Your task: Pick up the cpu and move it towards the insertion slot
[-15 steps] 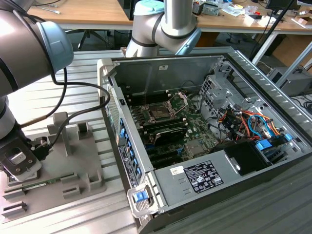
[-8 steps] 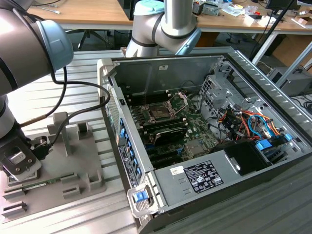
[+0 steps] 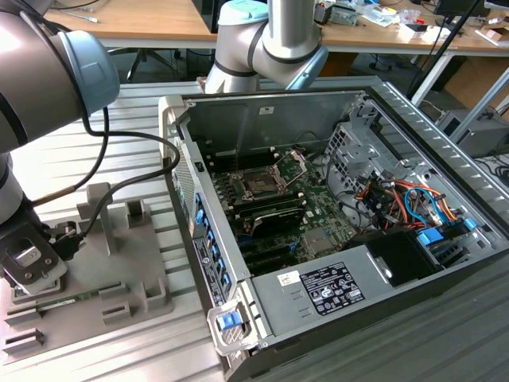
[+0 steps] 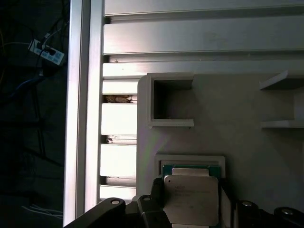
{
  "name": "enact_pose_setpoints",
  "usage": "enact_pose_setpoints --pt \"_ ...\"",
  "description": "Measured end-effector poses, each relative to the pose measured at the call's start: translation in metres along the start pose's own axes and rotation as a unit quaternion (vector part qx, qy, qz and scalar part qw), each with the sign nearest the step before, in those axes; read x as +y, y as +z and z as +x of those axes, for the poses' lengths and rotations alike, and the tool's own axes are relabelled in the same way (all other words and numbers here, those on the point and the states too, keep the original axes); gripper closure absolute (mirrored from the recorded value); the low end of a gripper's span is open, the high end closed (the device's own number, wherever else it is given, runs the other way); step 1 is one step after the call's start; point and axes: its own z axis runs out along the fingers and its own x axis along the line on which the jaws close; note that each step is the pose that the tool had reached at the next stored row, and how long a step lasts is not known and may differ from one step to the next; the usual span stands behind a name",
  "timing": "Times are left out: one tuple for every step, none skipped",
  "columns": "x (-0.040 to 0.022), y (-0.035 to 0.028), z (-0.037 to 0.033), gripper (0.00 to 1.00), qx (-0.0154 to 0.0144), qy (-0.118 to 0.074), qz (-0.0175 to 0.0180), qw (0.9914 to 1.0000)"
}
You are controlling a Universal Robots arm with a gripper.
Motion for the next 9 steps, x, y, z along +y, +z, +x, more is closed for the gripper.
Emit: enact_pose_setpoints --pt "0.0000 -0.0005 0.0000 0.45 0.0000 0.000 0.0000 1.00000" --pt "0.0000 -0.0010 0.0000 0.45 0.0000 0.000 0.0000 1.00000" --pt "0.0001 -0.0014 0.0000 0.45 0.0000 0.000 0.0000 1.00000" --pt "0.0001 -0.0017 0.0000 0.45 0.0000 0.000 0.0000 1.00000" --pt "0.0001 -0.0020 0.0000 0.45 0.0000 0.000 0.0000 1.00000" --pt "0.0001 -0.0024 0.0000 0.45 0.0000 0.000 0.0000 1.00000" --pt "0.0001 -0.0030 0.0000 0.45 0.0000 0.000 0.0000 1.00000" --pt "0.0002 -0.0038 0.0000 0.45 0.0001 0.000 0.0000 1.00000" --pt "0.0002 -0.0041 0.0000 0.45 0.0001 0.000 0.0001 1.00000"
